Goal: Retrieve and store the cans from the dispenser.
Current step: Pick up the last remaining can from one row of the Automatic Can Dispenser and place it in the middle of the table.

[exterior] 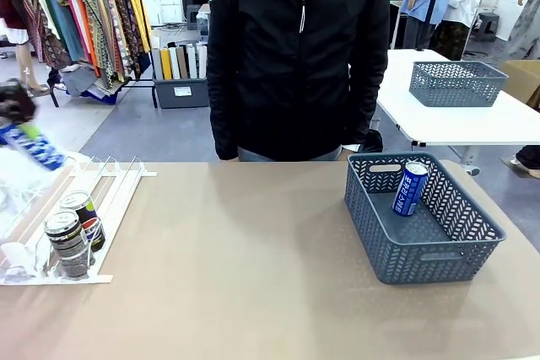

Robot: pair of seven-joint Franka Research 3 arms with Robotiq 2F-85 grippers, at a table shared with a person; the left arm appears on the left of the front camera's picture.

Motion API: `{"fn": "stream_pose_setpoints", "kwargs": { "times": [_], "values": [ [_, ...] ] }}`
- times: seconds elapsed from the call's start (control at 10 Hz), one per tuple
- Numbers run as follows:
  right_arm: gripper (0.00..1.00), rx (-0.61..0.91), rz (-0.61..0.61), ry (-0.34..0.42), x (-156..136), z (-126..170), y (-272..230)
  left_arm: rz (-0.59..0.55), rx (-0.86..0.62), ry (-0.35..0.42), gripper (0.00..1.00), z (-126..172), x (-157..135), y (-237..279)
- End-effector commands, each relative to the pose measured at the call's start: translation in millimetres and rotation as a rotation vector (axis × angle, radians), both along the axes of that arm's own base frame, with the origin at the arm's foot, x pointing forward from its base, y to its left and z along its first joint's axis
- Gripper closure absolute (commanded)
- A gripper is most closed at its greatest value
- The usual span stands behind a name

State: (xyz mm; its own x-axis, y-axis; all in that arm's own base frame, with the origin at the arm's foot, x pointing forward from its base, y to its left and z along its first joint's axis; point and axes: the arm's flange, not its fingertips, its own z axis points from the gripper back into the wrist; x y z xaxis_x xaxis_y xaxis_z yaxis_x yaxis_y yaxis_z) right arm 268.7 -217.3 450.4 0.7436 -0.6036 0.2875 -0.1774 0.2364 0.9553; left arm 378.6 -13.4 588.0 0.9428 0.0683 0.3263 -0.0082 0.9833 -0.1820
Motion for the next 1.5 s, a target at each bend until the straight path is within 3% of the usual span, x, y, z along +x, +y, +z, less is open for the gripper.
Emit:
{"fn": "stream_pose_setpoints", "kwargs": {
  "times": [0.0,0.2,0.3,0.4,0.8,1.1,1.4],
  "values": [
    [0.0,0.01,-0.003,-0.017,1.4,3.0,0.0,-0.102,0.0,-0.009,1.0,-3.5,48.5,-59.1],
    [0.0,0.01,-0.003,-0.017,1.4,3.0,0.0,-0.238,0.034,0.023,1.0,-27.8,79.6,-145.1],
    [0.0,0.01,-0.003,-0.017,1.4,3.0,0.0,-0.197,0.113,-0.013,1.0,-40.8,89.2,-182.6],
    [0.0,0.01,-0.003,-0.017,1.4,3.0,0.0,-0.299,0.164,0.034,1.0,-58.9,95.7,-224.5],
    [0.0,0.01,-0.003,-0.017,1.4,3.0,0.0,-0.47,0.238,0.164,1.0,-144.2,103.5,-331.5],
    [0.0,0.01,-0.003,-0.017,1.4,3.0,0.0,-0.521,0.242,0.271,1.0,-180.3,107.9,-351.2],
    [0.0,0.01,-0.003,-0.017,1.4,3.0,0.0,-0.534,0.237,0.295,1.0,-184.2,104.6,-354.8]
  ]
}}
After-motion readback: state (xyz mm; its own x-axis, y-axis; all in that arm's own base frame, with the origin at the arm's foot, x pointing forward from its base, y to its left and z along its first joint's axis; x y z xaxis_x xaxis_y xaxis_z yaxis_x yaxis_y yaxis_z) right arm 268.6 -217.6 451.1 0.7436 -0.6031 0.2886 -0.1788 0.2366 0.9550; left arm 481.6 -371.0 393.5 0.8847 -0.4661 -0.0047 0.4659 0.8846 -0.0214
